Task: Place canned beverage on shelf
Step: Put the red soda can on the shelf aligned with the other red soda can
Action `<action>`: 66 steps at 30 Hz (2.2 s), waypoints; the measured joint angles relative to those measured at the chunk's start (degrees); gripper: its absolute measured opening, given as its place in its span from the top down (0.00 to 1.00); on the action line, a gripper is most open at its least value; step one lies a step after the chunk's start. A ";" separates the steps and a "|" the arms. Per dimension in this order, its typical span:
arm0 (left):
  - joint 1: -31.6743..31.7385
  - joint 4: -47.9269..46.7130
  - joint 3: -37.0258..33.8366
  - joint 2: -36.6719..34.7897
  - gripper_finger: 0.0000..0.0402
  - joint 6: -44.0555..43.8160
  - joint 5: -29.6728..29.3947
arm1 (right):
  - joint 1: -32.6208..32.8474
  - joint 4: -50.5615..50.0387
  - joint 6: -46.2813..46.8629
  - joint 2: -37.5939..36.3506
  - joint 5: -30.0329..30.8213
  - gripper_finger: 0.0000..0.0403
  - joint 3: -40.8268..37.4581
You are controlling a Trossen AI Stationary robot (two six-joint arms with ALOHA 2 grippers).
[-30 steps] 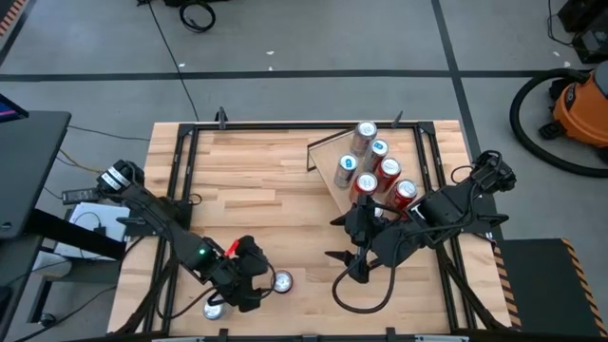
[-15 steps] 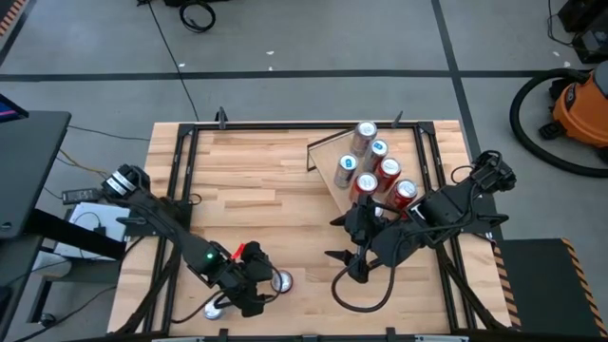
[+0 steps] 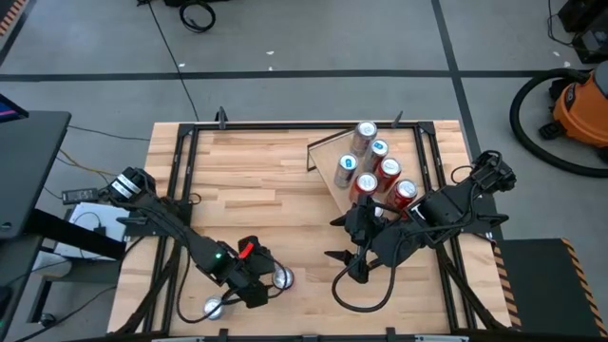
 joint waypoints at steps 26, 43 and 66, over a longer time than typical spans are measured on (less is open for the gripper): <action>3.77 0.99 0.00 0.04 0.01 -1.92 1.57 | 0.00 0.02 -0.09 0.00 0.19 0.14 0.00; 10.03 8.94 0.02 0.11 0.01 -0.10 -3.21 | 0.00 0.05 0.06 0.00 0.42 0.14 0.00; 10.87 19.53 0.02 5.80 0.01 1.32 -3.19 | -1.21 -0.57 -0.12 5.19 -6.54 0.14 0.04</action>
